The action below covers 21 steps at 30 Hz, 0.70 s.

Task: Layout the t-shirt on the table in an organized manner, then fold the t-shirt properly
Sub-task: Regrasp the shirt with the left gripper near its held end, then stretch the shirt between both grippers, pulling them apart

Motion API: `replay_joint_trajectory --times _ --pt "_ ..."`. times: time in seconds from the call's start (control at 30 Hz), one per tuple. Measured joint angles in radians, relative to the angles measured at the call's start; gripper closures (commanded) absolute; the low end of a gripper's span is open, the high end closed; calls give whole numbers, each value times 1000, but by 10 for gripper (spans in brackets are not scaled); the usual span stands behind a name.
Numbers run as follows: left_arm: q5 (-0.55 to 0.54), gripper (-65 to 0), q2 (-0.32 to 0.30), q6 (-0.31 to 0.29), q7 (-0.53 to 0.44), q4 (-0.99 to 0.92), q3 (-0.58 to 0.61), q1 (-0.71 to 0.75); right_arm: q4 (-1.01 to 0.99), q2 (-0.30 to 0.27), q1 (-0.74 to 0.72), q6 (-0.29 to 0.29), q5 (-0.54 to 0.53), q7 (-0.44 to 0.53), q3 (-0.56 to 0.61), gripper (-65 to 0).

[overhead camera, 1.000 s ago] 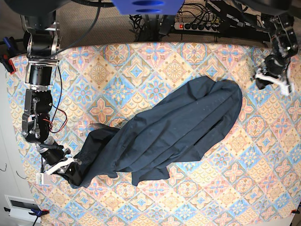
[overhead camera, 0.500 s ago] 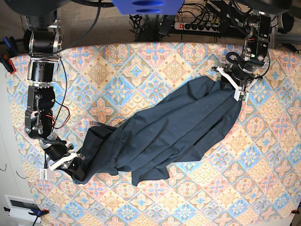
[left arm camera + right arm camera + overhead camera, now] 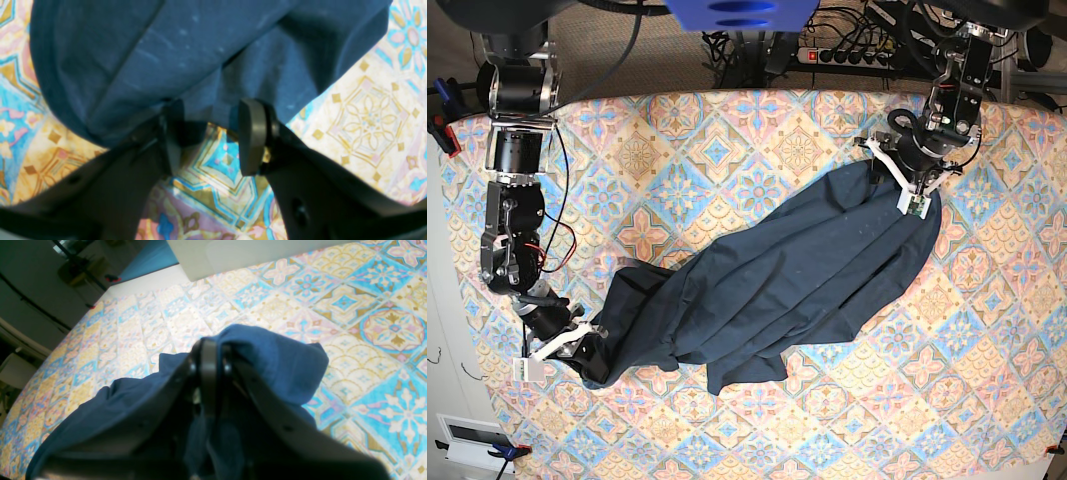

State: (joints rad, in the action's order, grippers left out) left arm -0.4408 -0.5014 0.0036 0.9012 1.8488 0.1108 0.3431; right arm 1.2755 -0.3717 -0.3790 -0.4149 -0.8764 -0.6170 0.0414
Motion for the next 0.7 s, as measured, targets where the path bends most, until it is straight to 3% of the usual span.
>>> replay_joint_trajectory --times 0.17,0.37,0.43,0.53,0.7 --pt "-3 -266 3 -3 0 0 43 -5 0 0 0 0 0 0 2 -7" --pt "122 -247 3 -10 -1 -29 103 -9 0 0 0 0 -1 1 2 -7" --pt "148 -182 5 -10 -25 -55 103 -7 0 0 0 1 1 0 2 -7" --pt "184 0 5 -15 -46 -77 92 -13 0 0 0 0 0 0 2 -7" --pt "199 0 8 -6 -12 -88 -36 -8 0 0 0 0 1 0 1 -7"
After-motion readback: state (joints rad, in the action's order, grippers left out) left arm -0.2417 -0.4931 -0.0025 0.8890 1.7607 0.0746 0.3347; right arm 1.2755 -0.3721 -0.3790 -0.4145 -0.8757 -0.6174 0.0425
